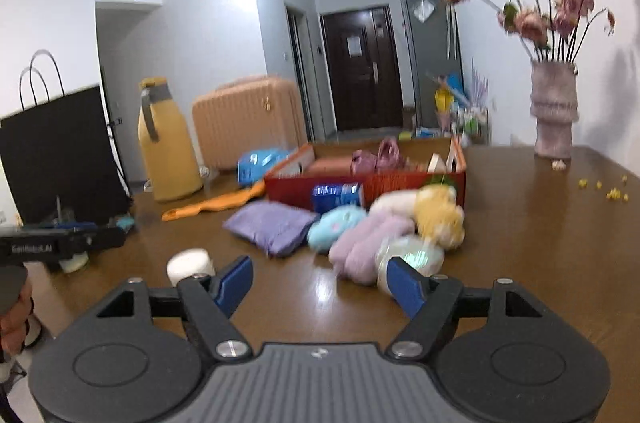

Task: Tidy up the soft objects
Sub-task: 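Return to the pile and grasp the purple cloth bag with the left gripper, then carry the purple cloth bag into the box and open both grippers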

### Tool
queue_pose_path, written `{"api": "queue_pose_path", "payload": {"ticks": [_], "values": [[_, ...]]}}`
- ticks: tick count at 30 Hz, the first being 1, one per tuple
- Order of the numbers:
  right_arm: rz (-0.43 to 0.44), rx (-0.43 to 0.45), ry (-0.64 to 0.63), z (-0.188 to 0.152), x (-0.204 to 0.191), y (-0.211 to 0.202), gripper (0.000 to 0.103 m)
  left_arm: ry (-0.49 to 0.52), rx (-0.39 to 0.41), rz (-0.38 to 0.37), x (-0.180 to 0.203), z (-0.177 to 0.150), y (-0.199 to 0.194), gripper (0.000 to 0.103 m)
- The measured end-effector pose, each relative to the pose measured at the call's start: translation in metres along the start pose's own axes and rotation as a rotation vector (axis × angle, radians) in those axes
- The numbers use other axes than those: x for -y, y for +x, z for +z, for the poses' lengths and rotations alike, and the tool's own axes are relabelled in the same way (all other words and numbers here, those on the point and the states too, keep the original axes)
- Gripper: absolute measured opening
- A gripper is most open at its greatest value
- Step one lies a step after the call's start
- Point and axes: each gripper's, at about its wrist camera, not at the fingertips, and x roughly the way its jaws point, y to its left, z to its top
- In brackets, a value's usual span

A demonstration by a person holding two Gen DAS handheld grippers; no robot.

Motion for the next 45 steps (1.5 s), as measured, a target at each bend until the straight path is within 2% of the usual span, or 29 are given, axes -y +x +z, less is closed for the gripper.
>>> {"api": "queue_pose_path", "payload": {"ticks": [3, 6, 8, 10, 12, 14, 16, 19, 21, 22, 24, 26, 28, 30, 31, 33, 36, 41, 43, 45], "values": [[-0.022, -0.013, -0.002, -0.002, -0.008, 0.009, 0.073, -0.024, 0.002, -0.009, -0.011, 0.003, 0.015, 0.083], [0.003, -0.026, 0.004, -0.001, -0.015, 0.024, 0.071, -0.013, -0.007, -0.038, -0.021, 0.013, 0.045, 0.078], [0.018, -0.042, -0.001, 0.005, -0.019, 0.041, 0.063, 0.000, -0.042, -0.039, -0.029, 0.027, 0.077, 0.067], [0.021, -0.050, 0.002, 0.010, -0.023, 0.061, 0.060, -0.008, -0.079, -0.092, -0.040, 0.042, 0.116, 0.066], [0.020, -0.061, 0.025, 0.017, -0.024, 0.088, 0.055, -0.051, -0.150, -0.139, -0.052, 0.055, 0.160, 0.062], [0.020, -0.083, 0.061, 0.025, -0.024, 0.118, 0.053, -0.077, -0.202, -0.144, -0.060, 0.062, 0.199, 0.055], [0.027, -0.097, 0.083, 0.033, -0.026, 0.146, 0.050, -0.103, -0.233, -0.148, -0.068, 0.065, 0.231, 0.054], [0.025, -0.121, 0.086, 0.043, -0.033, 0.189, 0.047, -0.186, -0.283, -0.221, -0.080, 0.063, 0.266, 0.052], [0.001, -0.143, 0.072, 0.047, -0.037, 0.216, 0.047, -0.235, -0.320, -0.249, -0.085, 0.055, 0.278, 0.039], [-0.019, -0.157, 0.070, 0.049, -0.038, 0.229, 0.047, -0.257, -0.331, -0.267, -0.089, 0.051, 0.281, 0.029], [-0.028, -0.197, 0.078, 0.047, -0.038, 0.253, 0.047, -0.305, -0.340, -0.299, -0.096, 0.043, 0.279, 0.027], [-0.047, -0.228, 0.078, 0.042, -0.037, 0.269, 0.047, -0.340, -0.353, -0.315, -0.103, 0.038, 0.277, 0.019], [-0.046, -0.233, 0.067, 0.038, -0.039, 0.278, 0.043, -0.372, -0.367, -0.318, -0.107, 0.035, 0.279, 0.015], [-0.036, -0.238, 0.060, 0.036, -0.042, 0.282, 0.026, -0.381, -0.367, -0.314, -0.109, 0.033, 0.280, 0.010], [-0.021, -0.233, 0.059, 0.035, -0.043, 0.282, 0.021, -0.380, -0.366, -0.310, -0.108, 0.034, 0.279, 0.005], [-0.005, -0.225, 0.052, 0.034, -0.046, 0.278, 0.015, -0.364, -0.355, -0.297, -0.103, 0.038, 0.270, 0.004], [0.026, -0.169, 0.055, 0.038, -0.047, 0.254, 0.012, -0.345, -0.302, -0.300, -0.093, 0.044, 0.239, 0.003], [0.090, -0.076, 0.023, 0.048, -0.049, 0.181, 0.012, -0.293, -0.180, -0.326, -0.060, 0.050, 0.158, 0.003], [0.115, -0.069, 0.015, 0.045, -0.045, 0.149, 0.012, -0.298, -0.180, -0.338, -0.043, 0.041, 0.131, 0.003], [0.124, -0.099, -0.008, 0.035, -0.038, 0.119, 0.012, -0.303, -0.204, -0.353, -0.026, 0.024, 0.112, 0.004]]}}
